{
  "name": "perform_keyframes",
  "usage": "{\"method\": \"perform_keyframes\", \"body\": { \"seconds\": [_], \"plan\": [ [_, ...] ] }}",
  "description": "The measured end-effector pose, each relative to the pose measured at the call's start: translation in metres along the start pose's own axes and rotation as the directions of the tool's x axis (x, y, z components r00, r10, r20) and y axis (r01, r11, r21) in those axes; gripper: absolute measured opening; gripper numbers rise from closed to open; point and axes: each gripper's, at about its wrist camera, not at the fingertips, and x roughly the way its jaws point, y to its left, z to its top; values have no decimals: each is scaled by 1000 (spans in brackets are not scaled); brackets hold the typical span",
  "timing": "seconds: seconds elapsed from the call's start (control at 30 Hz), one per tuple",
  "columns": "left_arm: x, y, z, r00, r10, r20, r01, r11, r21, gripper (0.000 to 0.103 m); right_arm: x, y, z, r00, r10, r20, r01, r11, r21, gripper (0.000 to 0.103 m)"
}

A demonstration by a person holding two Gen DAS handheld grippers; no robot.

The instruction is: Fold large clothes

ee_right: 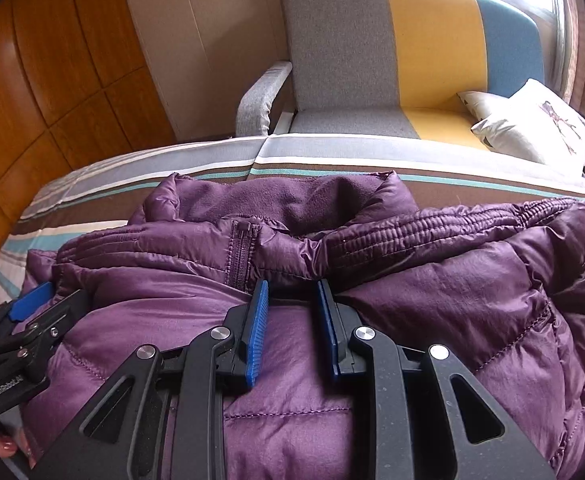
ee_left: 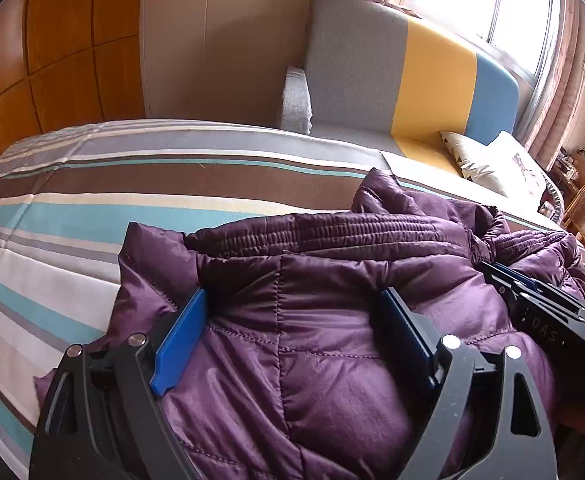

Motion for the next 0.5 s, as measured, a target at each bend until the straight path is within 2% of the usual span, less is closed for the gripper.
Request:
{"method": "perform_keyframes", "body": {
  "seconds": [0.07, 0.13, 0.23, 0.33, 0.43, 0.5],
  "plan": [
    [-7, -3, 2, 1000, 10, -15, -9, 1000, 17, 88, -6, -4, 0, 1000, 24, 3, -24, 1000, 15, 25],
    [-20, 1, 3, 1000, 9, 0, -9, 1000, 17, 89, -24, -13, 1, 994, 98, 40, -100, 994, 49, 25],
    [-38, 14, 6, 998, 53, 44, -52, 999, -3, 92, -59, -26, 4, 989, 88, 117, -95, 994, 53, 25],
    [-40, 28, 10, 994, 97, 54, -96, 995, -32, 94, -83, -55, 6, 987, 10, 159, -25, 995, 94, 25],
    [-22, 38, 10, 991, 134, -8, -134, 989, -55, 94, -82, -90, 6, 984, -115, 133, 97, 987, 129, 25],
    [-7, 44, 6, 991, 121, -56, -125, 990, -70, 96, -73, -110, 0, 984, -152, 97, 137, 980, 147, 25]
  ]
}}
